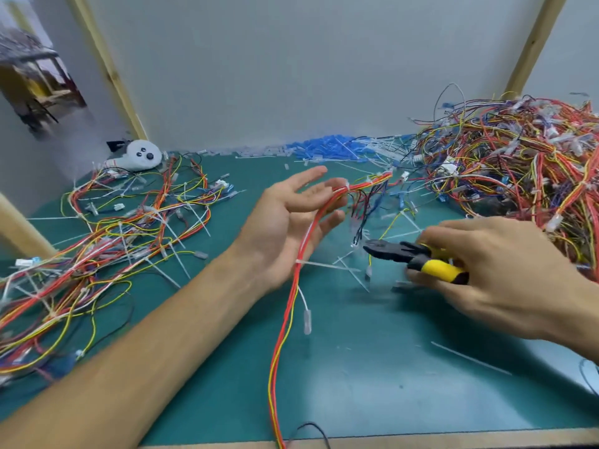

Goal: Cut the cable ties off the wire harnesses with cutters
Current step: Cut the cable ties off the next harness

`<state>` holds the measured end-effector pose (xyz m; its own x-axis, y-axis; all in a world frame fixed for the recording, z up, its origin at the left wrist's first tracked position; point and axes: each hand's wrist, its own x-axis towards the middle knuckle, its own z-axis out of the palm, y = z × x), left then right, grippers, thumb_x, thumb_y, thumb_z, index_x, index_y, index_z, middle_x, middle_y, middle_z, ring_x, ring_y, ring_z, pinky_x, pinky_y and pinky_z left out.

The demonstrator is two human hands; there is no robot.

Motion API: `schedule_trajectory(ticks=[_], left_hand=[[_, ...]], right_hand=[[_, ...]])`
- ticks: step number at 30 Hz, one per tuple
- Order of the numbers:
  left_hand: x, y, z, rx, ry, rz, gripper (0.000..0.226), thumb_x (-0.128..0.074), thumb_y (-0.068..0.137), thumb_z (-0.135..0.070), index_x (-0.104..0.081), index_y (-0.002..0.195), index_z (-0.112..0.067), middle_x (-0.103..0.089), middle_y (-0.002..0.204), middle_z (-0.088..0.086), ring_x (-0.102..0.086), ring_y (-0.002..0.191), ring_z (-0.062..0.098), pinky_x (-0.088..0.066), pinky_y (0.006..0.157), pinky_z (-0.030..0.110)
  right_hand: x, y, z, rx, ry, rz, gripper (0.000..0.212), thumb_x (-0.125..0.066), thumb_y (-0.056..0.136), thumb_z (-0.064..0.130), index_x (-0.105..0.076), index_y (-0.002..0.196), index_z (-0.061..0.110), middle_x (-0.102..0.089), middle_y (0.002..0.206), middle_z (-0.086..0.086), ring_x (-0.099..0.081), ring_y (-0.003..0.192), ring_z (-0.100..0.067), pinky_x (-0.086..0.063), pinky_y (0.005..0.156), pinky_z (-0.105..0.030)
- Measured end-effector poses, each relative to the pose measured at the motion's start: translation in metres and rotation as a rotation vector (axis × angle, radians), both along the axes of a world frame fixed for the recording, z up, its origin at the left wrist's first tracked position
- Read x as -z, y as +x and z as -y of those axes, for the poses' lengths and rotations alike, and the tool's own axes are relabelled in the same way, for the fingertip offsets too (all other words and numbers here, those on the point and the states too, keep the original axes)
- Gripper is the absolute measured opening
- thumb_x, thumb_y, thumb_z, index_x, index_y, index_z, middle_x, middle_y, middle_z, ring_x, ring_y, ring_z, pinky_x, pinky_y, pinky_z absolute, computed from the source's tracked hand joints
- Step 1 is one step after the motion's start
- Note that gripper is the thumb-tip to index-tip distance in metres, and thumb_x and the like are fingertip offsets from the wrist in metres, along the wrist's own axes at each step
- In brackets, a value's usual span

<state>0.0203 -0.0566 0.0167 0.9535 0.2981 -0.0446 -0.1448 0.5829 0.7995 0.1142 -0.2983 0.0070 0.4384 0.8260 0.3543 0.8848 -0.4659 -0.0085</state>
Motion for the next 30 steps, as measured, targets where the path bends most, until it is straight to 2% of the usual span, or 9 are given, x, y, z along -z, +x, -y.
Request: schedule_trajectory(ticks=[2,4,9,14,24,27,29,30], left_hand=[[0.001,0.0,0.003,0.0,-0.006,0.022,0.054,-0.052,0.091,0.012,-0.046,0.144,0.0,-0.065,0.117,0.02,-0.064,0.092,0.025,-0.059,0.073,0.027],[0.002,0.001,0.007,0.0,-0.018,0.038,0.054,-0.054,0.091,0.011,-0.046,0.144,-0.001,-0.065,0.116,0.02,-0.063,0.094,0.026,-0.059,0.075,0.026],[0.005,0.0,0.017,0.025,-0.038,0.035,0.051,-0.057,0.093,0.009,-0.049,0.141,-0.003,-0.067,0.115,0.02,-0.061,0.102,0.028,-0.058,0.076,0.025],[0.007,-0.001,0.02,0.056,-0.082,-0.002,0.047,-0.056,0.095,0.009,-0.049,0.141,0.0,-0.07,0.101,0.017,-0.057,0.102,0.028,-0.057,0.07,0.024],[0.008,-0.001,0.02,0.054,-0.112,-0.021,0.046,-0.057,0.095,0.009,-0.05,0.14,0.001,-0.069,0.095,0.015,-0.054,0.101,0.027,-0.056,0.07,0.022],[0.009,-0.001,0.019,0.047,-0.091,-0.026,0.045,-0.059,0.095,0.006,-0.051,0.139,0.0,-0.069,0.098,0.015,-0.057,0.098,0.025,-0.056,0.07,0.023],[0.009,-0.001,0.018,0.037,-0.067,-0.029,0.045,-0.06,0.095,0.003,-0.051,0.14,0.0,-0.069,0.1,0.013,-0.06,0.095,0.024,-0.056,0.07,0.024],[0.009,-0.001,0.017,0.034,-0.047,-0.032,0.045,-0.061,0.095,0.0,-0.052,0.14,0.0,-0.07,0.1,0.012,-0.063,0.092,0.022,-0.057,0.07,0.024]], right_hand=[[0.001,-0.002,-0.002,-0.035,-0.036,0.051,0.043,-0.05,0.086,0.059,-0.07,0.105,0.026,-0.067,0.09,0.005,-0.066,0.08,-0.032,-0.055,0.061,-0.043],[0.006,-0.002,-0.007,-0.04,-0.026,0.138,0.047,-0.054,0.084,0.053,-0.072,0.112,0.019,-0.067,0.097,-0.002,-0.066,0.087,-0.035,-0.055,0.068,-0.045],[0.014,-0.018,-0.024,-0.069,0.16,0.29,0.051,-0.048,0.101,0.056,-0.072,0.113,0.012,-0.063,0.103,-0.011,-0.057,0.087,-0.037,-0.046,0.072,-0.049],[0.02,-0.027,-0.031,-0.011,0.179,0.306,0.047,-0.057,0.098,0.054,-0.071,0.111,0.011,-0.063,0.101,-0.011,-0.054,0.086,-0.037,-0.043,0.071,-0.049],[0.019,-0.025,-0.033,-0.031,0.178,0.29,0.047,-0.054,0.095,0.053,-0.071,0.109,0.011,-0.063,0.099,-0.01,-0.054,0.085,-0.036,-0.041,0.07,-0.047],[0.015,-0.031,-0.034,-0.062,0.157,0.244,0.036,-0.057,0.092,0.048,-0.069,0.096,0.014,-0.063,0.087,-0.006,-0.056,0.075,-0.035,-0.043,0.064,-0.043],[0.014,-0.033,-0.034,-0.045,0.184,0.137,0.029,-0.055,0.089,0.046,-0.059,0.077,0.02,-0.056,0.067,0.001,-0.049,0.058,-0.034,-0.04,0.054,-0.037],[0.014,-0.033,-0.032,-0.012,0.192,0.061,0.034,-0.054,0.09,0.048,-0.054,0.072,0.019,-0.053,0.06,0.001,-0.044,0.055,-0.035,-0.039,0.051,-0.036]])
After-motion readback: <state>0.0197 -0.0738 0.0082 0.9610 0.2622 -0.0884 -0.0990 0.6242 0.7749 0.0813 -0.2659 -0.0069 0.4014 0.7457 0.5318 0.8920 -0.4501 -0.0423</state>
